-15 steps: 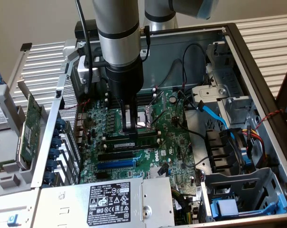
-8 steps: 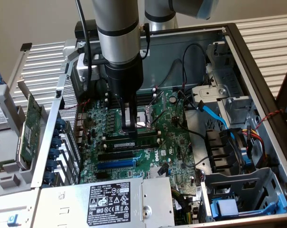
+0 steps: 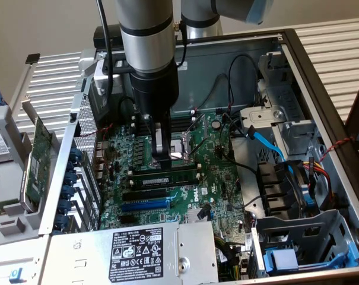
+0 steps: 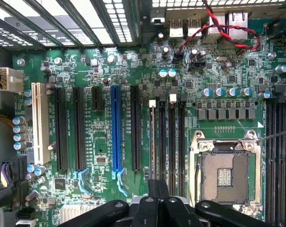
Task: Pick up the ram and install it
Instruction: 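Press down the ram until it locks into place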
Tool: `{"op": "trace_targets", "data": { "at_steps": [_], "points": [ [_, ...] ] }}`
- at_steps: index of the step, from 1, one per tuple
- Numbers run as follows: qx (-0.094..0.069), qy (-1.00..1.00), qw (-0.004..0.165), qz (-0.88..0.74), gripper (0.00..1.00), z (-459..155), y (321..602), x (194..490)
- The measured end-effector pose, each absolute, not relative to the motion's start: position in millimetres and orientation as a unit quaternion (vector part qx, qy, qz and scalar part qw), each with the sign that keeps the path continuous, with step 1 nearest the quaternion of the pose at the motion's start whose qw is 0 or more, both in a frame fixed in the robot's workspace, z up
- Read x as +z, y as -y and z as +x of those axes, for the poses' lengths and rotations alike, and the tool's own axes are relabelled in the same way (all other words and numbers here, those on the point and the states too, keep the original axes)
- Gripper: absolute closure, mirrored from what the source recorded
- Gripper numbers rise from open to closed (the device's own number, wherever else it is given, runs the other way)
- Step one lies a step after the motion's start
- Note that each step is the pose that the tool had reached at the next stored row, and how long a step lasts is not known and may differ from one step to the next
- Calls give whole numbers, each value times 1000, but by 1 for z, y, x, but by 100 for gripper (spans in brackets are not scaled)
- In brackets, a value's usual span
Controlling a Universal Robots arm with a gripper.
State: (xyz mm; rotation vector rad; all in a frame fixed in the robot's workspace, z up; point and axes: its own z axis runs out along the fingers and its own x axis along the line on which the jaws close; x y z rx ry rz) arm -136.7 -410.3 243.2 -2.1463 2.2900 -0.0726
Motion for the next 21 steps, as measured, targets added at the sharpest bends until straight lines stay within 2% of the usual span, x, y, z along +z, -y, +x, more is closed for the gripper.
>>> {"op": "trace_targets", "data": {
  "at_steps": [21],
  "points": [
    [-23, -762, 1, -648, 89, -137, 410, 247]
  ]
}}
